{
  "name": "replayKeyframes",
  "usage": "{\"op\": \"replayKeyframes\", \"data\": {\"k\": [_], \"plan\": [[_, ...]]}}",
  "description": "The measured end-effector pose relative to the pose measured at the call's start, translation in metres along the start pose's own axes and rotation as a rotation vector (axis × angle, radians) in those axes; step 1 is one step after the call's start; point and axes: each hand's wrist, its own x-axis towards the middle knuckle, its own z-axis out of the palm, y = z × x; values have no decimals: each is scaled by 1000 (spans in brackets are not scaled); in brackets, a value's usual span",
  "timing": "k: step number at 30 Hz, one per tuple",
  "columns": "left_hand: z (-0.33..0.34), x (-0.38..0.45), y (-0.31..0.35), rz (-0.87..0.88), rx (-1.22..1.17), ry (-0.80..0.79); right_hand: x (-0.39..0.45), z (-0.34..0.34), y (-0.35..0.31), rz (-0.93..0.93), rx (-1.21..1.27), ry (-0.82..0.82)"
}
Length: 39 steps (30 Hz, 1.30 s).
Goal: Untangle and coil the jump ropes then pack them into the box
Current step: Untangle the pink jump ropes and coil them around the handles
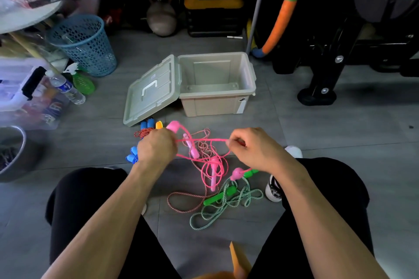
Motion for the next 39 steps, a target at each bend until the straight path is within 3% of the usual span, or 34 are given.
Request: {"op": "replayKeyframes", "data": {"k": [2,4,7,10,14,18,20,23,25,29,34,39], "plan": [[4,3,-9,-22,-8,-86,0,-3,3,-2,-6,28],[7,-1,-4,132,-124,-111,-1,-4,2,-18,4,23],[7,-20,18,499,-405,-40,-4,-2,-2,-51,7,-19],[11,-28,31,629,-396,113,-3,2,-4,-39,-9,-52],[10,-20,27,497,-154,218,-4,-2,-5,12,31,-72],[3,-5,9,148,-33,39,-4,-6,2,19,46,-7],[4,-1,2,91,-19,-41,-3,-4,4,18,27,-29],[1,-4,3,143,-172,-75,-3,0,1,12,15,-52],[1,-10,9,304,-321,-37,-3,-1,-4,-3,19,-38],[7,-31,30,600,-368,40,-5,2,-11,-25,9,-109],[3,-20,28,493,-353,158,2,17,-2,-76,12,-53],[-11,-10,9,313,-422,212,9,23,14,-127,-141,-13]]}}
